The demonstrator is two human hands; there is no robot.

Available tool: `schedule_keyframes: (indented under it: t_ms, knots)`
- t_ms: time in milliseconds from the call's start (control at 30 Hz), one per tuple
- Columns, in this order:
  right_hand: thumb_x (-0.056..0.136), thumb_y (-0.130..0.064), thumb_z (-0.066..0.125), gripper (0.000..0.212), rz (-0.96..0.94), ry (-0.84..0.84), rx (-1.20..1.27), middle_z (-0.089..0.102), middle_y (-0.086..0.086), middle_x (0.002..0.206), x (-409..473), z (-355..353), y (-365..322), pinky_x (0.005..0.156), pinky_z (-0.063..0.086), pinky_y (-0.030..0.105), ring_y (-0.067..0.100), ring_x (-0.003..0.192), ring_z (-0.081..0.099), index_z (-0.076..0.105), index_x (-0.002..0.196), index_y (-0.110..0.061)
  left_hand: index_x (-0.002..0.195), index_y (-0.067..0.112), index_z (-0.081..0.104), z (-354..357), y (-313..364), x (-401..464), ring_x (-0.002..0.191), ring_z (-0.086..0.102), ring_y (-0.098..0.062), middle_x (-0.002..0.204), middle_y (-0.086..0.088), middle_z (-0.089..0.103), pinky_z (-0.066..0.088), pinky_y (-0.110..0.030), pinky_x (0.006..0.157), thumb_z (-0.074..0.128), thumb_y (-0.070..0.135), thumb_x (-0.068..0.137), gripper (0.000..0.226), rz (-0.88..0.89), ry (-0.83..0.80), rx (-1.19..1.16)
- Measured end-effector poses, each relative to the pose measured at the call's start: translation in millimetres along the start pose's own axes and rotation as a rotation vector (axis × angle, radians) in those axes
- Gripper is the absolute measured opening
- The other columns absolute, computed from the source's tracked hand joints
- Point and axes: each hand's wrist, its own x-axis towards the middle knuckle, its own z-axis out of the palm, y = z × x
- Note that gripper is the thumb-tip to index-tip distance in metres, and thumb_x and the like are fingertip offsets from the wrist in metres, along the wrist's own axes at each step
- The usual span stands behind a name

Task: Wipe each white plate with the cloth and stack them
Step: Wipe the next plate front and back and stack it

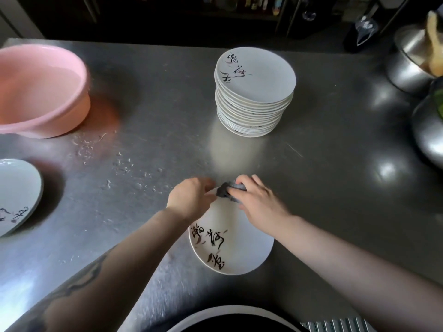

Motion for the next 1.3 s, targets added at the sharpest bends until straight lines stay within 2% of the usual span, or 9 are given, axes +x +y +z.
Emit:
schedule_keyframes:
  t_ms: [200,333,500,600,667,800,867,1100,1300]
  knots:
    - [0.090,-0.026,0.062,0.046,0.071,-0.035,0.027,0.042,0.003,0.123,-3,-2,12,0.087,0.046,0.040,0.022,0.114,0.038,0.050,0.134,-0.021,0.085,0.014,0.073,-3,-11,4,0.084,0.065,-0.028,0.084,-0.006,0.071,0.050,-0.030,0.069,0.071,0.016,0.080,0.006,-0.116,0.042,-0.088]
    - [0.097,-0.032,0.046,0.034,0.059,-0.004,0.090,0.042,0.005,0.120,-4,0,4,0.084,0.047,0.041,0.024,0.109,0.037,0.055,0.126,-0.017,0.079,0.012,0.068,-2,-16,-10,0.079,0.063,-0.028,0.080,-0.007,0.069,0.044,-0.028,0.062,0.069,0.012,0.078,0.001,-0.140,0.058,-0.052]
    - [0.087,-0.020,0.064,0.033,0.116,0.022,0.243,0.050,0.000,0.114,14,0,5,0.089,0.041,0.035,0.017,0.111,0.041,0.066,0.120,-0.023,0.066,0.014,0.055,-8,-18,-8,0.058,0.068,-0.027,0.065,-0.009,0.067,0.055,-0.027,0.051,0.060,0.005,0.073,0.012,-0.159,-0.167,-0.045]
    - [0.077,-0.020,0.076,0.034,0.197,0.102,0.375,0.055,0.003,0.106,16,2,8,0.091,0.041,0.035,0.020,0.108,0.047,0.071,0.110,-0.019,0.072,0.019,0.061,-8,-8,1,0.078,0.065,-0.027,0.076,-0.002,0.067,0.048,-0.026,0.061,0.068,0.021,0.075,0.008,-0.106,-0.049,0.030]
    - [0.075,-0.022,0.078,0.032,0.237,0.135,0.409,0.055,0.004,0.103,14,5,9,0.090,0.042,0.034,0.022,0.106,0.049,0.072,0.106,-0.018,0.084,0.019,0.069,-3,0,5,0.086,0.064,-0.027,0.086,-0.004,0.070,0.051,-0.030,0.069,0.068,0.025,0.080,0.007,-0.056,0.044,-0.062]
    - [0.080,-0.027,0.072,0.026,0.284,0.142,0.325,0.050,-0.002,0.105,10,9,8,0.085,0.040,0.029,0.018,0.108,0.044,0.068,0.105,-0.025,0.078,0.014,0.068,8,-3,1,0.080,0.062,-0.030,0.079,-0.009,0.068,0.044,-0.030,0.062,0.067,0.018,0.081,0.006,-0.123,0.104,-0.165]
    - [0.082,-0.031,0.069,0.025,0.285,0.147,0.192,0.050,-0.004,0.106,7,10,9,0.084,0.031,0.028,0.018,0.108,0.043,0.066,0.107,-0.028,0.071,0.016,0.063,9,-11,-6,0.076,0.060,-0.029,0.074,-0.005,0.066,0.040,-0.028,0.060,0.066,0.020,0.081,0.011,-0.180,0.141,-0.162]
    - [0.086,-0.025,0.067,0.024,0.274,0.173,0.204,0.048,-0.004,0.111,7,13,2,0.071,0.037,0.028,0.018,0.107,0.041,0.064,0.110,-0.025,0.065,0.022,0.045,-2,-20,-13,0.073,0.054,-0.022,0.069,0.008,0.053,0.033,-0.025,0.056,0.063,0.034,0.075,0.024,-0.144,0.037,0.196]
    - [0.086,-0.025,0.066,0.025,0.211,0.165,0.200,0.050,-0.003,0.114,12,13,-3,0.077,0.045,0.033,0.018,0.109,0.041,0.065,0.111,-0.024,0.077,0.020,0.060,7,-1,4,0.082,0.063,-0.030,0.078,-0.004,0.065,0.042,-0.029,0.063,0.066,0.032,0.086,0.017,-0.115,0.101,-0.108]
